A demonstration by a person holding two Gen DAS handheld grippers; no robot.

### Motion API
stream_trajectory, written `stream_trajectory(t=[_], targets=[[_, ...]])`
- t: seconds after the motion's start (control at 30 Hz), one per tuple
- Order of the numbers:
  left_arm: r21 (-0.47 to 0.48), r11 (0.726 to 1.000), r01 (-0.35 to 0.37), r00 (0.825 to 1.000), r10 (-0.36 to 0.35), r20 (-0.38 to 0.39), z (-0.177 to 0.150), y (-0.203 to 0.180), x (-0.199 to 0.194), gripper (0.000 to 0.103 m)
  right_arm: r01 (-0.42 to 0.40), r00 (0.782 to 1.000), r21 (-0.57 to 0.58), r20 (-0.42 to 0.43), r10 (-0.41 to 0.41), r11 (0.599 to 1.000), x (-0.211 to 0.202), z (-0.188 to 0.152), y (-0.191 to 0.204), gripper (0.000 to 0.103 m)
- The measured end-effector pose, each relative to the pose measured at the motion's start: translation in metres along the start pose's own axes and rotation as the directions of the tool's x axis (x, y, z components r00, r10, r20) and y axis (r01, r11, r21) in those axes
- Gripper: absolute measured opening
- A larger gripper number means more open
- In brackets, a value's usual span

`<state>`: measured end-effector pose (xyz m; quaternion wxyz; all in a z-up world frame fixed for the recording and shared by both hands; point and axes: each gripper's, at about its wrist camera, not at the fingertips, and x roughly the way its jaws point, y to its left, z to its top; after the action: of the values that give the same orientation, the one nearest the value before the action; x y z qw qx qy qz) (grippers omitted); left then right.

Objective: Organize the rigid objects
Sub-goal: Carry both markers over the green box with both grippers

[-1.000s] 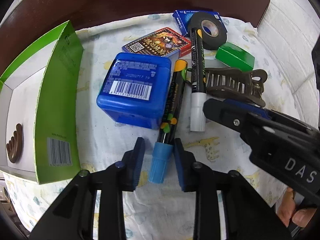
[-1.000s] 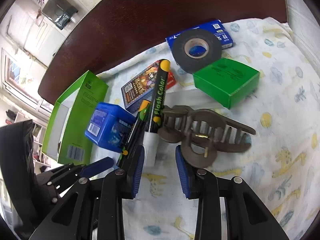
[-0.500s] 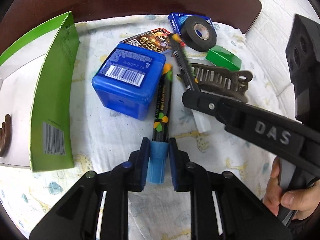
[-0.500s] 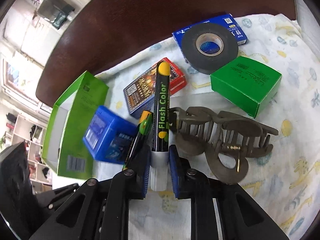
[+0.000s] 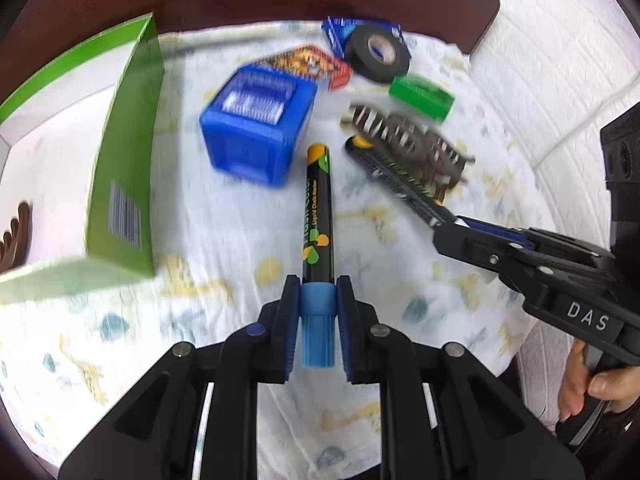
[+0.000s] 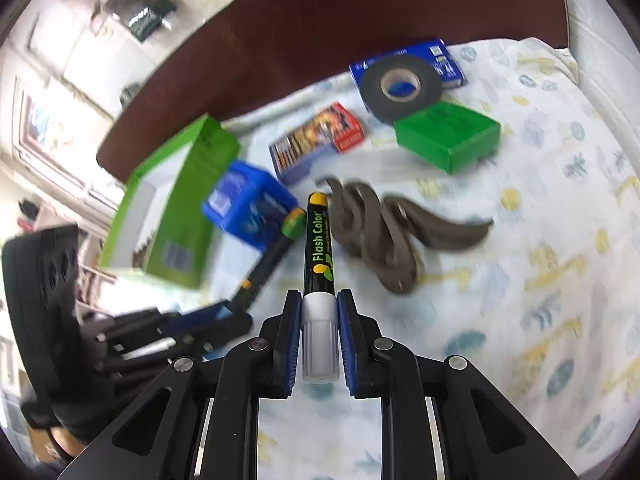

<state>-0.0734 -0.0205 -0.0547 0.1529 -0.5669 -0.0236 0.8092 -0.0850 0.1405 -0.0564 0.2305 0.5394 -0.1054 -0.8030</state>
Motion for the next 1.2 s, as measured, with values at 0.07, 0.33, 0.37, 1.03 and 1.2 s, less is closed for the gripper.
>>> stream_trajectory(t=[0.07,0.33,0.37,1.03,1.2], targets=[[0.016,1.0,-0.017,0.999,0.017,-0.035,-0.01,-0.001,0.005,0.017,0.043,0.998,-0.039,-0.047,-0.045,0.998,0.001,-0.013,-0.001,0.02],[0.017,0.999,-0.051,0.998,0.05,0.044,0.006,-0.014,-0.002,0.053,0.133,0.983,-0.113,-0.114,-0.146,0.985,0.004,-0.026,0.002,0.021],[0.018,0.998,-0.065,0.997,0.065,0.045,0.01,-0.015,0.0,0.053,0.151,0.98,-0.126,-0.111,-0.166,0.98,0.004,-0.024,0.004,0.022],[-0.012,1.0,0.015,0.994,-0.014,0.106,0.021,-0.005,-0.039,0.014,0.036,0.999,-0.1,-0.006,-0.037,0.994,-0.015,0.0,0.016,0.018],[-0.062,0.998,-0.007,0.982,0.019,0.19,0.032,0.02,-0.071,0.014,-0.034,0.998,-0.126,0.056,0.041,0.991,-0.035,0.013,0.042,0.018]])
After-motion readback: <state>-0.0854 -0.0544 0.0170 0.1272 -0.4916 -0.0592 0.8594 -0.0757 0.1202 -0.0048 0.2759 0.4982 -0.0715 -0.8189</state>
